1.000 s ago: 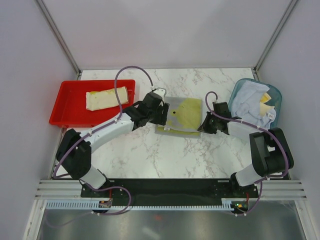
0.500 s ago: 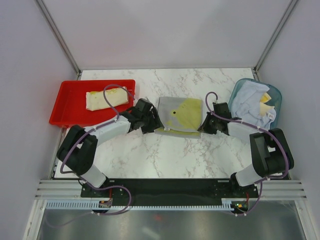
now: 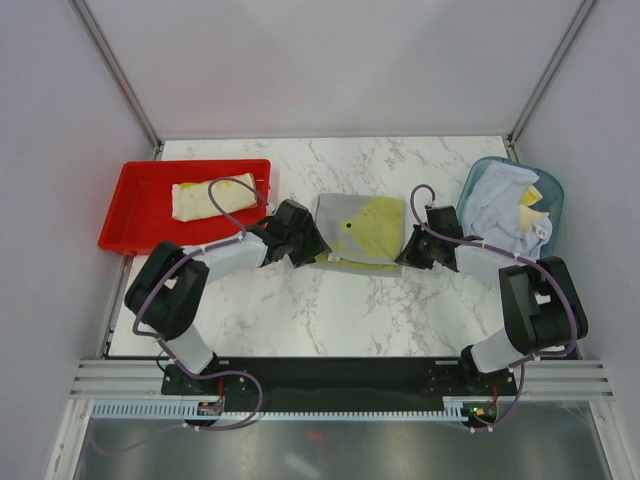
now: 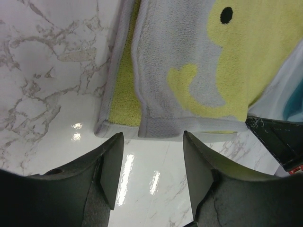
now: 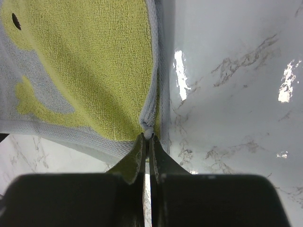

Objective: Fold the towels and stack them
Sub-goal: Fold the towel

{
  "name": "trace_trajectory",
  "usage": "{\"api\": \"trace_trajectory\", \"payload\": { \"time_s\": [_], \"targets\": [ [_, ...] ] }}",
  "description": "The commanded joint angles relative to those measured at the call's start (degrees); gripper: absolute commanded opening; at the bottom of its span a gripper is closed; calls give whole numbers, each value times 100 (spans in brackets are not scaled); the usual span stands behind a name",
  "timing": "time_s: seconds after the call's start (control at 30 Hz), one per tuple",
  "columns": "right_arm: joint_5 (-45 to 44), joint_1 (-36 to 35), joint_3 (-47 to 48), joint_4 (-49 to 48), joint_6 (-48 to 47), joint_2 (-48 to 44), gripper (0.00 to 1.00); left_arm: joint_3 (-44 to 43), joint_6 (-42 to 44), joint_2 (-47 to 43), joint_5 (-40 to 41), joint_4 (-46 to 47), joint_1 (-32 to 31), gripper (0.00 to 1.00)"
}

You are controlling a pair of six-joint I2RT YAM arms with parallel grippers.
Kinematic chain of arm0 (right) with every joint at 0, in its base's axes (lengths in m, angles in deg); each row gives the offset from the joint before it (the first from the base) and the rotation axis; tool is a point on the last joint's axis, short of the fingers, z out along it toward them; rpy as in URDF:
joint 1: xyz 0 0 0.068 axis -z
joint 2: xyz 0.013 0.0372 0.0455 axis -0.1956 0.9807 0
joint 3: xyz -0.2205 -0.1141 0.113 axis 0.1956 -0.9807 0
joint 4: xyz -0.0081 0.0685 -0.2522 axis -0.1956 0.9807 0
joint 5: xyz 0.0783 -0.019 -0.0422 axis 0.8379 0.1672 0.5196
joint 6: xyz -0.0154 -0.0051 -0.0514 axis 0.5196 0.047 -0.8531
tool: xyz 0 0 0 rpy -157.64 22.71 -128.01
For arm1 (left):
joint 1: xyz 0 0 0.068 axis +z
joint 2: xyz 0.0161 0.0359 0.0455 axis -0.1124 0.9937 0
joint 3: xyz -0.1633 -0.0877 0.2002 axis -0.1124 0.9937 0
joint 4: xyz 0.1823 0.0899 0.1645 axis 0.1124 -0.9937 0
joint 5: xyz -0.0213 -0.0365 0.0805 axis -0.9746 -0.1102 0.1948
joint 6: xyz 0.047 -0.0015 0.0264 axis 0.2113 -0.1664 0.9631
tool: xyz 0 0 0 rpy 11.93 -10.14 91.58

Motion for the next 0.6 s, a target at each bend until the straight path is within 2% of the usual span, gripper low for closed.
{"api": "trace_trajectory", "payload": {
  "time_s": [0.0,0.17,0.47,0.57],
  "targets": [
    [-7,-52,-79,-127,-60,-124,0,-218,-355,187,237,212,22,59],
    [10,-52,-88,-145,-77,-98,0,-350,-373,276,420,168,22,50],
    [45,-43,-123,-215,-69,-54,0,-474,-425,390,553,10,22,53],
    [63,-52,-140,-250,-60,-36,0,-500,-434,416,553,-8,22,48]
  ]
}}
